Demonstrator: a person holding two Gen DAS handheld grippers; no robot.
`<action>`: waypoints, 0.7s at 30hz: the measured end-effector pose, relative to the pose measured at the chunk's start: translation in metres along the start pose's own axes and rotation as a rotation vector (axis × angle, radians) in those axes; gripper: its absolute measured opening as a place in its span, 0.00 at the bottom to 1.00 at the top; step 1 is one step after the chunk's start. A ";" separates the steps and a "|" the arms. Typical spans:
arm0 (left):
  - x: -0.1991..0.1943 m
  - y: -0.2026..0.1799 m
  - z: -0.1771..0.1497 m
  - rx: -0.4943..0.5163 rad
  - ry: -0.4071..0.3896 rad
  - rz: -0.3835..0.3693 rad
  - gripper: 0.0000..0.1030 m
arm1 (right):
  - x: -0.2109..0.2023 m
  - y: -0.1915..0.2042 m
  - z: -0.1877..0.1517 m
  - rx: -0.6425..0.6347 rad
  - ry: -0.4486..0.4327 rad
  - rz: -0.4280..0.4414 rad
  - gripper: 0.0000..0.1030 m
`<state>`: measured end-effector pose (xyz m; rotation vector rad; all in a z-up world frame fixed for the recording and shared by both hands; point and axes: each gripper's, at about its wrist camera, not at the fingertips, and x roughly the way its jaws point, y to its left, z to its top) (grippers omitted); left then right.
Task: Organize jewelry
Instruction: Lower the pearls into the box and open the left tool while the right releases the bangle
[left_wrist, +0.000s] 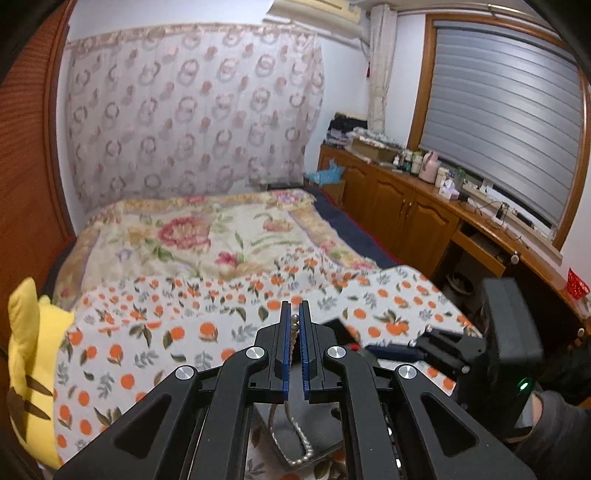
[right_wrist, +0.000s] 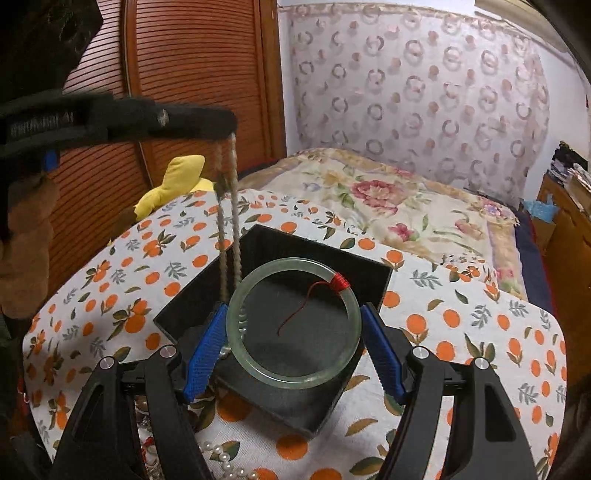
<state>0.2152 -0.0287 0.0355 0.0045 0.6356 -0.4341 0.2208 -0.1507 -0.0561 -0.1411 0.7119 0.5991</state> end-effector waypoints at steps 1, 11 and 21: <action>0.006 0.002 -0.005 -0.005 0.015 0.001 0.03 | 0.002 0.000 0.000 0.002 0.001 0.004 0.73; 0.014 0.007 -0.028 -0.007 0.067 0.023 0.05 | 0.006 0.001 -0.003 -0.004 0.008 -0.002 0.76; -0.023 -0.007 -0.072 0.022 0.067 0.038 0.33 | -0.050 0.008 -0.029 0.042 -0.056 -0.038 0.76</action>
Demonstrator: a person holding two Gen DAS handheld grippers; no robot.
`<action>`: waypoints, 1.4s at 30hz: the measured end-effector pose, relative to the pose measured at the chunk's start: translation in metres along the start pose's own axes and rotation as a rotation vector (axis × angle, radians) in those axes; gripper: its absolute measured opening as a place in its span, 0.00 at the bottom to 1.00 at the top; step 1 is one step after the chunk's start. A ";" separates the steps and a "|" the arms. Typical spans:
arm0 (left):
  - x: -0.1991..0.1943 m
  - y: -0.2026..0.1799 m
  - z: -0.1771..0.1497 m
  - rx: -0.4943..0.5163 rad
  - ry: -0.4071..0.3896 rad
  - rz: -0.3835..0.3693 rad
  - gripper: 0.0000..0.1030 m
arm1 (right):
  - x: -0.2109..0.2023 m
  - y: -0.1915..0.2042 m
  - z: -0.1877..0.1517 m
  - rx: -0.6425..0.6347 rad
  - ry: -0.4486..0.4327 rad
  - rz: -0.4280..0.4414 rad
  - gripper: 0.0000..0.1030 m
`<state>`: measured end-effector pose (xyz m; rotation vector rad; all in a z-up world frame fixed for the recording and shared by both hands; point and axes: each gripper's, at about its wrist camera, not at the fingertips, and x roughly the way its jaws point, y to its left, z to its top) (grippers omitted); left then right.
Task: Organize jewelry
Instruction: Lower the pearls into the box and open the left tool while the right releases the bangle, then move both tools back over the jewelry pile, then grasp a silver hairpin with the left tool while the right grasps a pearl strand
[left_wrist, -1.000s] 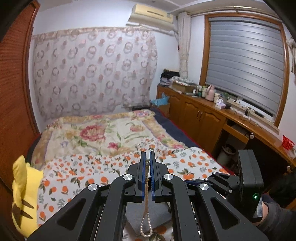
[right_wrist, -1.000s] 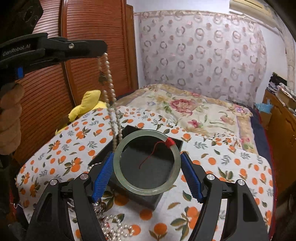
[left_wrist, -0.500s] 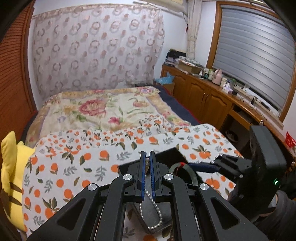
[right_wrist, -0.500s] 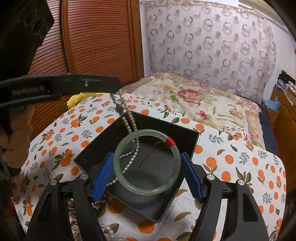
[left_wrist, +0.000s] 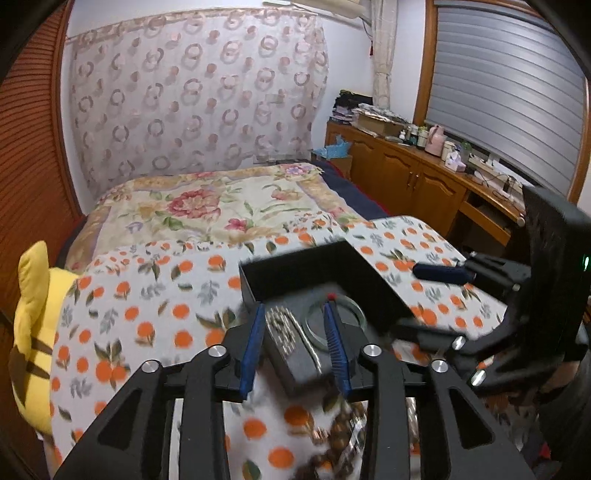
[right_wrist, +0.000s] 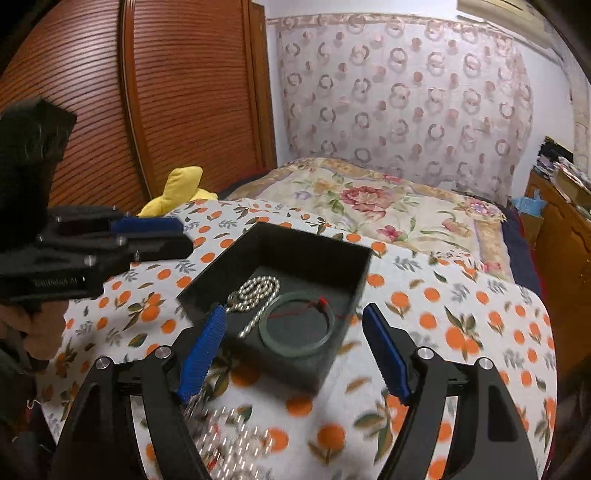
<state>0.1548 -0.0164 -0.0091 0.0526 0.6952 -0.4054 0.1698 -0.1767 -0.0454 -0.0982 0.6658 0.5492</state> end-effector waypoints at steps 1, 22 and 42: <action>-0.003 -0.002 -0.005 0.002 0.004 -0.004 0.36 | -0.005 -0.001 -0.003 0.004 -0.003 -0.004 0.76; -0.052 -0.048 -0.107 0.086 0.060 0.027 0.65 | -0.063 0.008 -0.097 0.090 0.063 -0.067 0.76; -0.007 -0.076 -0.104 0.365 0.166 0.133 0.41 | -0.062 0.006 -0.099 0.086 0.077 -0.060 0.76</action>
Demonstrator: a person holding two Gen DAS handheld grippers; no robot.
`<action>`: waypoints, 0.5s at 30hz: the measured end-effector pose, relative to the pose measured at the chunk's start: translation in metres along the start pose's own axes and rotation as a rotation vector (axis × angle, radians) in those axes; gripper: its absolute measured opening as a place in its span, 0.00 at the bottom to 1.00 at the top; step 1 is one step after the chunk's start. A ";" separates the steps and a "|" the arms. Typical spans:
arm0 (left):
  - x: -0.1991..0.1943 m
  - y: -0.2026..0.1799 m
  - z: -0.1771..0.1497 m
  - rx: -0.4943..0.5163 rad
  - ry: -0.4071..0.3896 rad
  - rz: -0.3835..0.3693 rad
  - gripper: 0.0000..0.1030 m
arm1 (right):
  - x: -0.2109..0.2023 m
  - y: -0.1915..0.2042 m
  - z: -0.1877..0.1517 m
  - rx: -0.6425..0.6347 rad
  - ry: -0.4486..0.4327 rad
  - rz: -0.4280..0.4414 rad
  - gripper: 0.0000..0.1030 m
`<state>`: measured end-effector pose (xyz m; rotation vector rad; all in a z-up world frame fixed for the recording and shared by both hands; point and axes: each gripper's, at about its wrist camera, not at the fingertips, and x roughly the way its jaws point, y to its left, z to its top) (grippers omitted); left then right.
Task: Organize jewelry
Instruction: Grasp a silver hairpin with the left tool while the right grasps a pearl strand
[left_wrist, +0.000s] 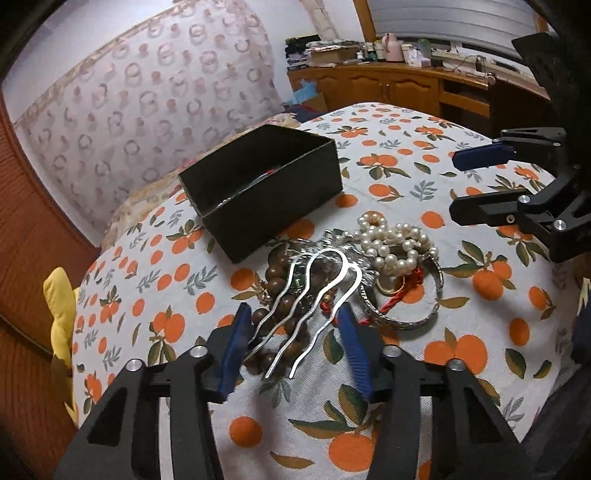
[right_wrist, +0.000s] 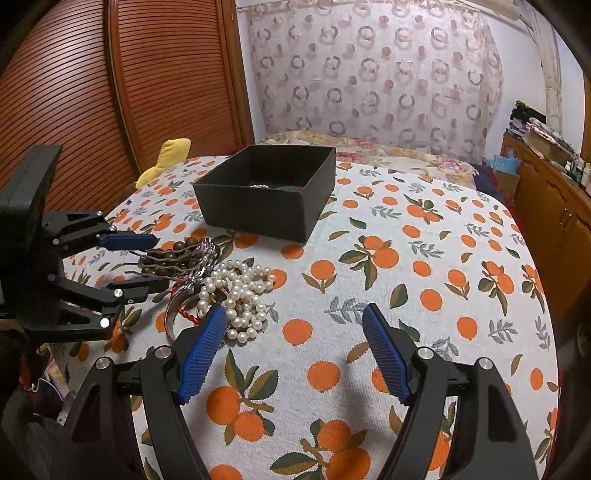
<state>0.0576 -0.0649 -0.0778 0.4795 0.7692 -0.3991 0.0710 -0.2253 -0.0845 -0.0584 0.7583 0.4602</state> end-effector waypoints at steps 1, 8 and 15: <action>-0.001 0.000 0.000 0.001 -0.007 -0.002 0.38 | 0.000 0.000 0.000 -0.001 -0.001 0.001 0.76; -0.018 0.002 0.000 -0.046 -0.068 -0.081 0.08 | 0.006 0.006 0.003 -0.012 0.008 0.006 0.76; -0.028 0.024 -0.002 -0.180 -0.116 -0.171 0.01 | 0.014 0.012 0.003 -0.027 0.022 0.017 0.76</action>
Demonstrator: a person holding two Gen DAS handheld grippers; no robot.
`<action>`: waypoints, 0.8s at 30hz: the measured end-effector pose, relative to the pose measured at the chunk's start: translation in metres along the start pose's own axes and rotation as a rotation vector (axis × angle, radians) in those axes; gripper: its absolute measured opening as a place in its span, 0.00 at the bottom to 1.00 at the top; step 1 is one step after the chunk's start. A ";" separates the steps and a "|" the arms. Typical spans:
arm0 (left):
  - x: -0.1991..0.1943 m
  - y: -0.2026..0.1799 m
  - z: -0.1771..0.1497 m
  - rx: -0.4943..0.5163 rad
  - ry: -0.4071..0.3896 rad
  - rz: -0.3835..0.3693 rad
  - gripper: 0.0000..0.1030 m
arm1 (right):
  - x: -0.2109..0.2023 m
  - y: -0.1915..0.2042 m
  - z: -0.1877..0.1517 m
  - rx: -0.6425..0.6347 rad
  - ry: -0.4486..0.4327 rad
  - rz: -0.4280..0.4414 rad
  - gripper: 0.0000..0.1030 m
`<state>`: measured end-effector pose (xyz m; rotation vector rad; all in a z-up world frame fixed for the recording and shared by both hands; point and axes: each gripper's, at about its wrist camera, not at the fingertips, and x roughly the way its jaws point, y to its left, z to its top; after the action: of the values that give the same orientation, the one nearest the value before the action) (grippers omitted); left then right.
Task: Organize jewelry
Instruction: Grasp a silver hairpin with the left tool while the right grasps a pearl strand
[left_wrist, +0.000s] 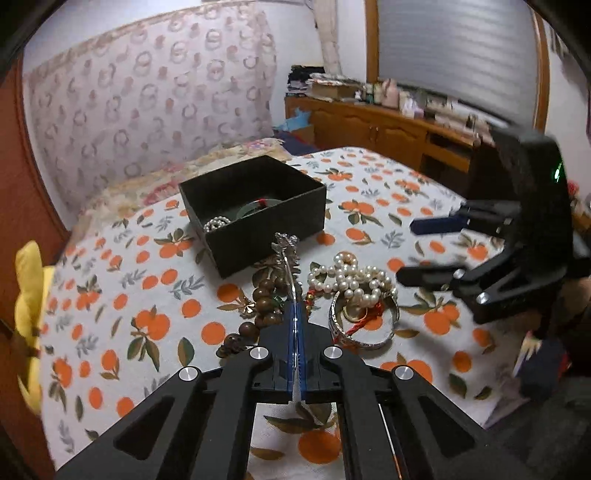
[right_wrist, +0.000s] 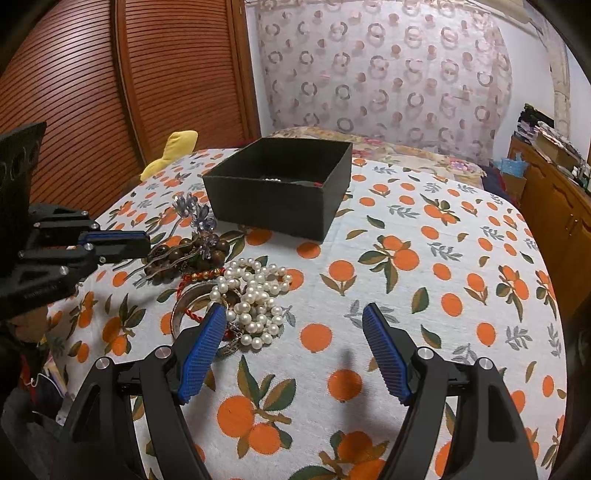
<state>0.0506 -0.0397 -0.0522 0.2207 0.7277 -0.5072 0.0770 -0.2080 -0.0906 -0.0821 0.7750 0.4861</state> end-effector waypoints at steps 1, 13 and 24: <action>0.000 0.002 0.000 -0.012 -0.004 -0.001 0.01 | 0.001 0.001 0.001 -0.001 0.002 0.003 0.76; -0.023 0.018 0.005 -0.104 -0.101 -0.014 0.01 | 0.021 0.019 0.011 -0.020 0.033 0.096 0.47; -0.027 0.020 0.004 -0.115 -0.105 -0.009 0.01 | 0.039 0.021 0.016 0.006 0.089 0.129 0.41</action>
<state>0.0465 -0.0140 -0.0308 0.0822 0.6531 -0.4806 0.1019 -0.1699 -0.1034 -0.0485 0.8729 0.6061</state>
